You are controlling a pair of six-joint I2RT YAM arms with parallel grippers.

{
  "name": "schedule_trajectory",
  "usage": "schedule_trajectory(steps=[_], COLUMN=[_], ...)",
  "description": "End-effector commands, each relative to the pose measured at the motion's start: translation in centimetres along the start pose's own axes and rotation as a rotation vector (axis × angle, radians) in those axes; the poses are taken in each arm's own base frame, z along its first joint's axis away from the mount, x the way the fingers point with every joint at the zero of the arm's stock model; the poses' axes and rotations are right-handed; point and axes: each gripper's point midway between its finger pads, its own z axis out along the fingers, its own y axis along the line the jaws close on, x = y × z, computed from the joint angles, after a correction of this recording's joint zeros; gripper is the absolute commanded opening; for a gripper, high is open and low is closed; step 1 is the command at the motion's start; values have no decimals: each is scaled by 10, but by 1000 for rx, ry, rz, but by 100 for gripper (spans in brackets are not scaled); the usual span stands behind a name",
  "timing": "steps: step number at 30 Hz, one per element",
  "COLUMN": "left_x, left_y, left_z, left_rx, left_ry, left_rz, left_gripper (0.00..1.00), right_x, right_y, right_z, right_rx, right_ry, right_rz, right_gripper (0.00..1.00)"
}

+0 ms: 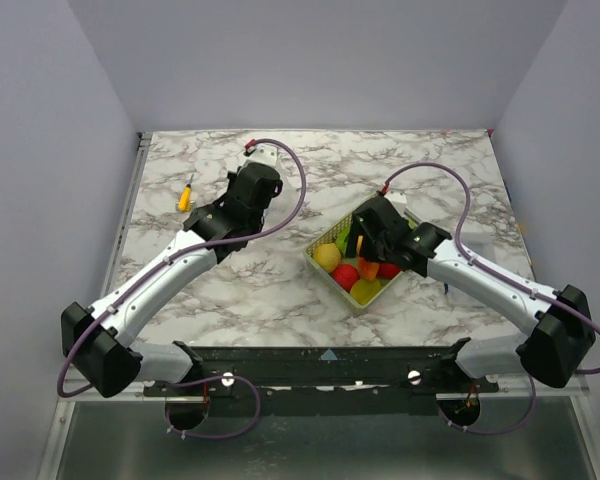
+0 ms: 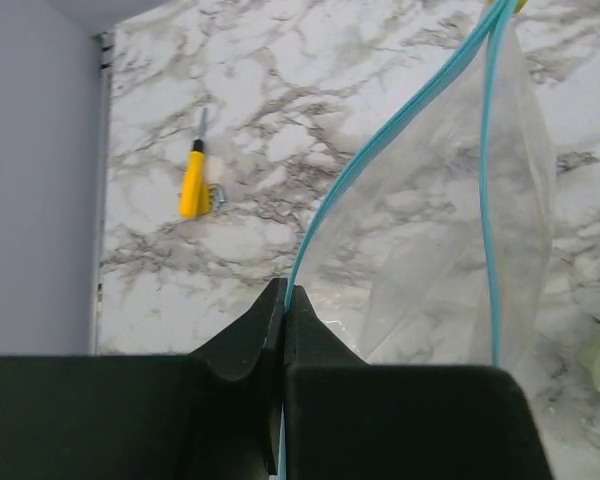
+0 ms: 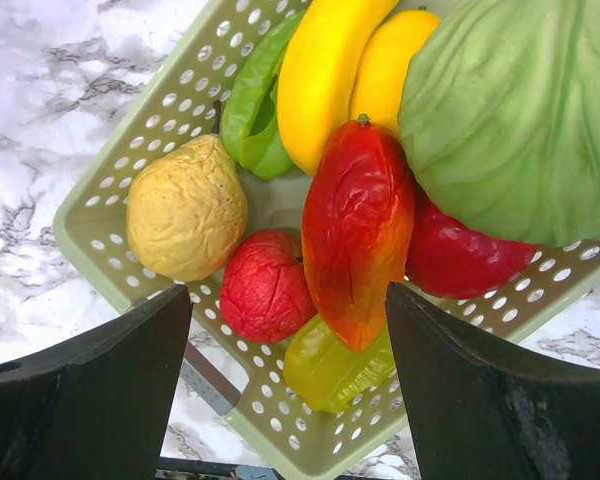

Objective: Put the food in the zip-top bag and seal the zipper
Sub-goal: Pick up the fake fruit from the bin.

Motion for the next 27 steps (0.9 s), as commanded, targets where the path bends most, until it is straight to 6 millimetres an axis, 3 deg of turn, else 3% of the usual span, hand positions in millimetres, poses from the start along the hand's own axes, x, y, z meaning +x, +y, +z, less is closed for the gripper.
schedule_trajectory(steps=[1, 5, 12, 14, 18, 22, 27], left_x=[-4, 1, 43, 46, 42, 38, 37], left_y=[53, 53, -21, -33, -37, -43, -42], left_z=[-13, -7, 23, 25, 22, 17, 15], left_rx=[-242, -279, 27, 84, 119, 172, 172], left_ry=[-12, 12, 152, 160, 140, 111, 105], left_rz=[50, 68, 61, 52, 30, 3, -1], left_gripper=[0, 0, 0, 0, 0, 0, 0], right_x=[10, 11, 14, 17, 21, 19, 11], right_y=[-19, -28, -37, -33, -25, -23, -15], right_z=[9, 20, 36, 42, 48, 48, 40], right_rx=[90, 145, 201, 190, 163, 147, 97], right_ry=[0, -28, -56, -45, -32, -41, -66], right_rz=[-24, -34, -39, -37, -33, -37, -21], right_gripper=[82, 82, 79, 78, 73, 61, 34])
